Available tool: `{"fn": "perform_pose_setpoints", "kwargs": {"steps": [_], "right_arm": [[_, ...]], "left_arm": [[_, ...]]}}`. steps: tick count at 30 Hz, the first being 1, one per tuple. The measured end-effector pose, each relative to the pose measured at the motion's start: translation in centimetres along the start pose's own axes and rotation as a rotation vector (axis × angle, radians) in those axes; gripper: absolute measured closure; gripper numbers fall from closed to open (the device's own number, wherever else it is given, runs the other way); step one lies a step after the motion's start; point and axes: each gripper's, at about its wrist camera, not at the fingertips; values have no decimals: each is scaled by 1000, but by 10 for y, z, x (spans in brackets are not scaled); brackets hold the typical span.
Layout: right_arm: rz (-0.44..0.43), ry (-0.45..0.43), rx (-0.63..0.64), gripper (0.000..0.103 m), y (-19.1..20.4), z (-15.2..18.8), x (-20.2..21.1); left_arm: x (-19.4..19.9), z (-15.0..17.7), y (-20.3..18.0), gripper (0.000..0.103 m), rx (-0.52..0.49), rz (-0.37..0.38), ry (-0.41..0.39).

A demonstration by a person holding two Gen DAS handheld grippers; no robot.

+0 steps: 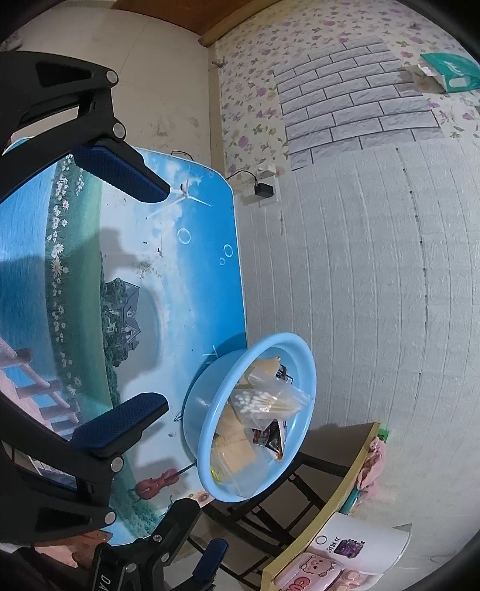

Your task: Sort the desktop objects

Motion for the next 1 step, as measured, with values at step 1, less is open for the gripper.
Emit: {"fn": "perform_pose_setpoints", "kwargs": {"steps": [1], "right_arm": [[2,-1,0,0,0,0,0]], "left_arm": [[0,0,0,0,2,9,4]]}}
Point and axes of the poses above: each gripper's, at about its wrist camera, not at the fingertips, and x roughly against the way its jaws point, y to its left, z to its underside, and after that the axes turned 7 degrees about -y, right-handed
